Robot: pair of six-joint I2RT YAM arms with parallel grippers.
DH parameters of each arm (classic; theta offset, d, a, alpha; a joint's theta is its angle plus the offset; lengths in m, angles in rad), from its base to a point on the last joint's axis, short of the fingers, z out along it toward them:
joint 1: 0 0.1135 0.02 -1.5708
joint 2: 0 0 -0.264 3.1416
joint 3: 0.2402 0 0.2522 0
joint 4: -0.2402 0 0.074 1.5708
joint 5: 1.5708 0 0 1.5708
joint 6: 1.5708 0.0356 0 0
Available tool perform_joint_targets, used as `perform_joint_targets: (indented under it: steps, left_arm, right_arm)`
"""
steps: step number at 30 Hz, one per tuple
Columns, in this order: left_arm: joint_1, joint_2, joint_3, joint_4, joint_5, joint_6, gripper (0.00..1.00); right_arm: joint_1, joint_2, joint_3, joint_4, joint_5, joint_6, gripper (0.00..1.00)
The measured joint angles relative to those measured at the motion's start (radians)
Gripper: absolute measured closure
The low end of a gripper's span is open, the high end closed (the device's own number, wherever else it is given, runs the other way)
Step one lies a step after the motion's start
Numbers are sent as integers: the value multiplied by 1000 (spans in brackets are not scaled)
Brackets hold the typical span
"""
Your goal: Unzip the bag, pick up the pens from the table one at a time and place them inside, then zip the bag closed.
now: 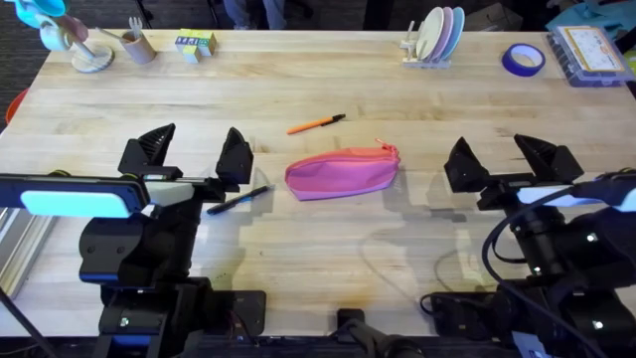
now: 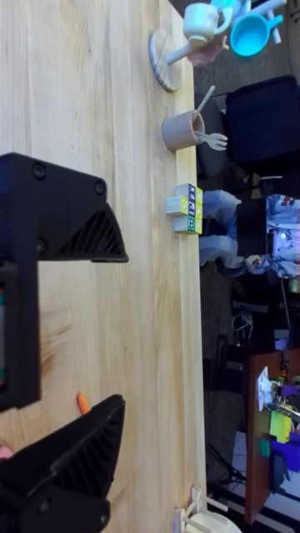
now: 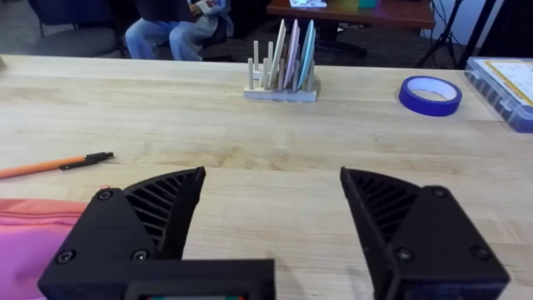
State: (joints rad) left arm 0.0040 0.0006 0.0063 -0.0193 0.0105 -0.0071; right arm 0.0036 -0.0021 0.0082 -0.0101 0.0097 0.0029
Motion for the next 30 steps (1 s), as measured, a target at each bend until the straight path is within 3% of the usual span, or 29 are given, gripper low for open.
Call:
perform_joint_targets:
  steps: [18,23,30]
  left_arm:
    - [0,0,0,-1,0,0,8]
    - [0,1,45,-138,8,0,8]
    - [0,76,257,-293,8,2,8]
  right_arm:
    - [0,0,2,-5,-20,0,4]
    - [0,18,117,-166,-36,-3,5]
    - [0,168,366,-342,-36,-11,4]
